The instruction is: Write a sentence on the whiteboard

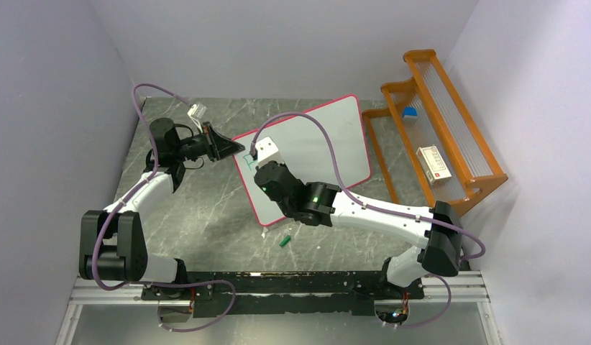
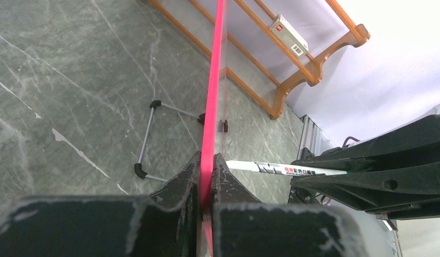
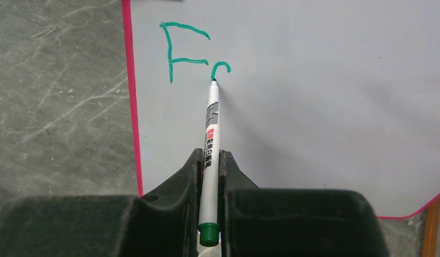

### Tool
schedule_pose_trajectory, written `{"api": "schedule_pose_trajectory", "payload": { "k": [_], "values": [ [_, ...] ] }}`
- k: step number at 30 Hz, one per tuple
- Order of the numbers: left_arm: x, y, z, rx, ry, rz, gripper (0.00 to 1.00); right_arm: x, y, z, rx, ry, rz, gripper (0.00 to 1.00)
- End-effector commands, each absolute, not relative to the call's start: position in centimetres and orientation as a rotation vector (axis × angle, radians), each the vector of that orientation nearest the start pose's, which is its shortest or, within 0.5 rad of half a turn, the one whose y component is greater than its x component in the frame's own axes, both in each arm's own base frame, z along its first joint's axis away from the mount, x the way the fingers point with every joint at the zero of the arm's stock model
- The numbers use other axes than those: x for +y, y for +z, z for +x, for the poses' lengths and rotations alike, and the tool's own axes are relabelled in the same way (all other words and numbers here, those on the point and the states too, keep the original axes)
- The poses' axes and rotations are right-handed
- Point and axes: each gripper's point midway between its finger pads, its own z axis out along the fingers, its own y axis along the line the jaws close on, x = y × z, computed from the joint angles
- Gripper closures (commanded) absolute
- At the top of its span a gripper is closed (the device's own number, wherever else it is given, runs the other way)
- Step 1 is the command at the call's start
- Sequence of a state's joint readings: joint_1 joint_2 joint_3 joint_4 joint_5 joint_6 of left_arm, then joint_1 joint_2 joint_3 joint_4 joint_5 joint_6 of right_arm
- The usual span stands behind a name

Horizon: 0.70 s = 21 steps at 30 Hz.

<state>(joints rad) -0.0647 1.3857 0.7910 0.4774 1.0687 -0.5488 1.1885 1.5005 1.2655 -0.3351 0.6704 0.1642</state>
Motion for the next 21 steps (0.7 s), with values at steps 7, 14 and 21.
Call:
{"api": "schedule_pose_trajectory", "payload": {
  "k": [7, 14, 21],
  "values": [
    [-19.5, 21.9, 32.1, 1.819, -1.382, 0.457, 0.95, 33.0, 22.4, 25.6, 1.922, 0.065, -0.617, 1.0],
    [-19.5, 21.9, 32.1, 1.818, -1.384, 0.456, 0.95, 32.7, 22.9, 25.9, 1.906, 0.068, -0.588, 1.0],
    [-19.6, 21.9, 32.1, 1.816, -1.388, 0.46, 0.95, 32.8, 23.7, 26.4, 1.878, 0.076, -0.548, 1.0]
  ]
}}
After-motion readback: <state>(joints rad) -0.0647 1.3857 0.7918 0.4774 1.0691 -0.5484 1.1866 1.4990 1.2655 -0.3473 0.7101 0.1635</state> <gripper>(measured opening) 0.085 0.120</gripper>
